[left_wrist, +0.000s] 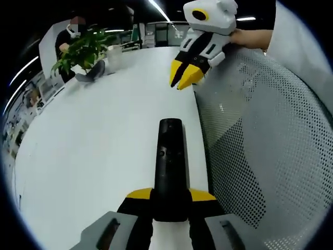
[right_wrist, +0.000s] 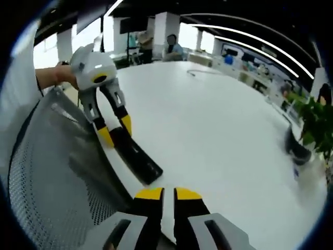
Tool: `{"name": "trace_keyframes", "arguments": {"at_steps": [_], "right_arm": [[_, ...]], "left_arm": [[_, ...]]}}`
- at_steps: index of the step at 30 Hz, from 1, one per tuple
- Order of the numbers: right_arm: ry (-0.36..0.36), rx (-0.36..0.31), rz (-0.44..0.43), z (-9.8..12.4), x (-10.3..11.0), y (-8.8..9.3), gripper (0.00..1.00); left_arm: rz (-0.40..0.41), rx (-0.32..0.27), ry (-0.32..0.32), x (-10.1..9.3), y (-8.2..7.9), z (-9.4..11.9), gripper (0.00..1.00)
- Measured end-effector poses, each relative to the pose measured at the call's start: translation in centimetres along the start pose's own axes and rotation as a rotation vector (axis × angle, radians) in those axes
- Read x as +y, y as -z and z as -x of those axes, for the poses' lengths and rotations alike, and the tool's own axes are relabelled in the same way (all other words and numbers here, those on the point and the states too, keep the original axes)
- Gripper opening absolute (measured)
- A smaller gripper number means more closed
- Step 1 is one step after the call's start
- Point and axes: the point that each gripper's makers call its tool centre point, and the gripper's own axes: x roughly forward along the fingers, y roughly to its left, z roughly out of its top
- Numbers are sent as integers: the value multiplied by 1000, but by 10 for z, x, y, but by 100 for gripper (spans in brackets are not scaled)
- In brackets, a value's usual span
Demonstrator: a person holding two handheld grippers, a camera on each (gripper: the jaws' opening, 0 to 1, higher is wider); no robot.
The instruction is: Press the specified remote control buttons in sequence, fully releasing each button before pressing the next.
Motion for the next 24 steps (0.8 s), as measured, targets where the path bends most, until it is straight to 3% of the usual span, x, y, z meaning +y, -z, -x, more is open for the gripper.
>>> {"name": "trace_keyframes", "arguments": {"at_steps": [2, 6, 10, 20, 24], "right_arm": [[-38, 38, 58, -2, 5, 1, 3], [-96, 77, 137, -9, 11, -10, 0], [-139, 85, 148, -17, 16, -14, 0], [-192, 204, 263, -39, 15, -4, 0], [-202, 219, 285, -45, 14, -4, 0]], "left_arm": [[-2, -16, -4, 0, 0, 0, 24], [-3, -131, -20, -1, -2, 1, 24], [-5, -107, -1, -1, -3, 0, 24], [-5, -127, 6, -1, -3, -1, 24], [-7, -127, 8, -1, -3, -1, 24]]}}
